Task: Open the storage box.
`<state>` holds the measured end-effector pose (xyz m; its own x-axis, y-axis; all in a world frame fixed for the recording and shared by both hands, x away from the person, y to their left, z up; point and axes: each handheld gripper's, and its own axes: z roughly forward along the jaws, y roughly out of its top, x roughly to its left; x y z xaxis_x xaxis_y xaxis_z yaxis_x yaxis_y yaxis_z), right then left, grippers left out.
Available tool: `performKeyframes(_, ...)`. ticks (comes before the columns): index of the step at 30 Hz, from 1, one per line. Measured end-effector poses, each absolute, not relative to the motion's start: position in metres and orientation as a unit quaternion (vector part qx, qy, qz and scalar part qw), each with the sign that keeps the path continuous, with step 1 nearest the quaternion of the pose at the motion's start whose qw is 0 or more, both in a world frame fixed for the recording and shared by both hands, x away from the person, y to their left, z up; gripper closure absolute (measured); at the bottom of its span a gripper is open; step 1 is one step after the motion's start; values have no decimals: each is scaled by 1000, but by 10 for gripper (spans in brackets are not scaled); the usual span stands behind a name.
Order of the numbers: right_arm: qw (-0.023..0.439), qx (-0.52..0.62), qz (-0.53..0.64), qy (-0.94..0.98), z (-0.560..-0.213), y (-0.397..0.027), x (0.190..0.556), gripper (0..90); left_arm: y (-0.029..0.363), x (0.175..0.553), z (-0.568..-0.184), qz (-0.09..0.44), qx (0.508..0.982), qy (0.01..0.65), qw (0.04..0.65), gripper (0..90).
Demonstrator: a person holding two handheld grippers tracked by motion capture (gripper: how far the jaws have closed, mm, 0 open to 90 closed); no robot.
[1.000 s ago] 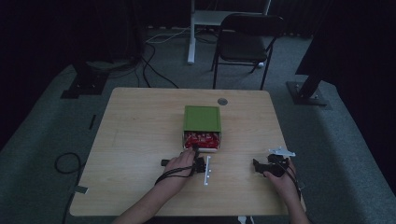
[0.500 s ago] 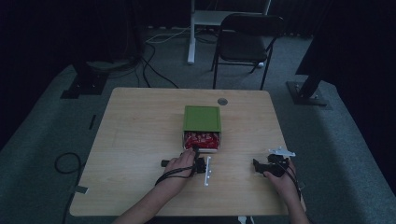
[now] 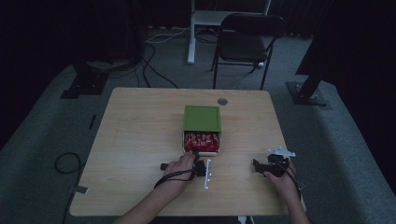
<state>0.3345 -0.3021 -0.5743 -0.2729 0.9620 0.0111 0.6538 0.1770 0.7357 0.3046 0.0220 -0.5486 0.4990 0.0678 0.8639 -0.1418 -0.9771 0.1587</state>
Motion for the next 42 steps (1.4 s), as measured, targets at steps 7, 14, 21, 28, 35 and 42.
performKeyframes(7, 238, 554, 324, 729, -574, -302, 334, 107, 22, 297, -548, 495, 862, -23, 105, 722)
performKeyframes(14, 238, 554, 324, 729, -574, -302, 334, 107, 22, 286, -548, 493, 863, -25, 107, 722)
performKeyframes(21, 238, 554, 323, 729, -574, -302, 334, 107, 22, 278, -549, 491, 864, -21, 114, 723)
performKeyframes(28, 238, 554, 323, 729, -574, -302, 334, 107, 23, 268, -550, 484, 867, -24, 112, 724)
performKeyframes(35, 238, 554, 323, 729, -574, -302, 334, 107, 24, 259, -550, 476, 872, -27, 111, 726)
performKeyframes(42, 238, 554, 323, 729, -574, -302, 334, 107, 25, 252, -549, 471, 875, -27, 112, 726)
